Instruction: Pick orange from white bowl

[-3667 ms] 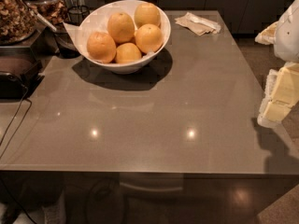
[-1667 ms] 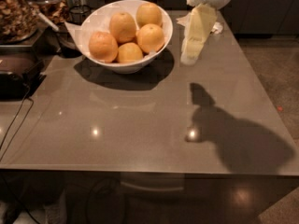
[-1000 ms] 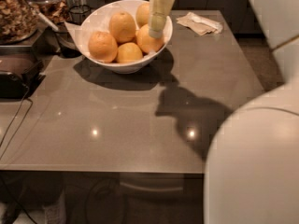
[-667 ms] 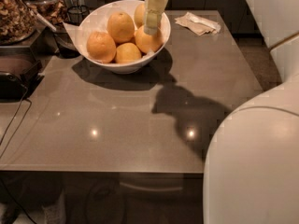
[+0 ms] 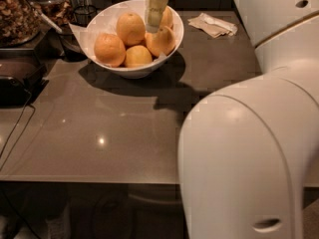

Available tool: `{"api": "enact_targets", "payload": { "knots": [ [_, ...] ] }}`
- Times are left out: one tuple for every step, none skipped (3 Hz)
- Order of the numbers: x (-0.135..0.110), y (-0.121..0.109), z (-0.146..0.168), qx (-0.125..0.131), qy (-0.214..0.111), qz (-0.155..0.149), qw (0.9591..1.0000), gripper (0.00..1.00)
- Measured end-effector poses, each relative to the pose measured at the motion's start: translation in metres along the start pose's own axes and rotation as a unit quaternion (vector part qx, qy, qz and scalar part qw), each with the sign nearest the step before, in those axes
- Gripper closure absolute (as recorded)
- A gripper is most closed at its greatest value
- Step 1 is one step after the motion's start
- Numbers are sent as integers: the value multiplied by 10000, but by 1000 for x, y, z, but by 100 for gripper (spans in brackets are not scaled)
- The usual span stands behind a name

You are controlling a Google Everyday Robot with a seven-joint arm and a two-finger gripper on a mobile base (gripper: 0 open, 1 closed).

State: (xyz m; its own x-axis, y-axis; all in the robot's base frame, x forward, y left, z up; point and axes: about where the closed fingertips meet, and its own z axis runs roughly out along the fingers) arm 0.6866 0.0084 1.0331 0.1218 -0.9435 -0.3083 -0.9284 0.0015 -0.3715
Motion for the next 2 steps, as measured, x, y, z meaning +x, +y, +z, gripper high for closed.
{"api": "enact_targets", "payload": {
  "knots": [
    [-13, -17, 14, 36, -125, -166, 9998, 0],
    [-21, -28, 30, 54, -183, -234, 9995, 0]
  ]
}}
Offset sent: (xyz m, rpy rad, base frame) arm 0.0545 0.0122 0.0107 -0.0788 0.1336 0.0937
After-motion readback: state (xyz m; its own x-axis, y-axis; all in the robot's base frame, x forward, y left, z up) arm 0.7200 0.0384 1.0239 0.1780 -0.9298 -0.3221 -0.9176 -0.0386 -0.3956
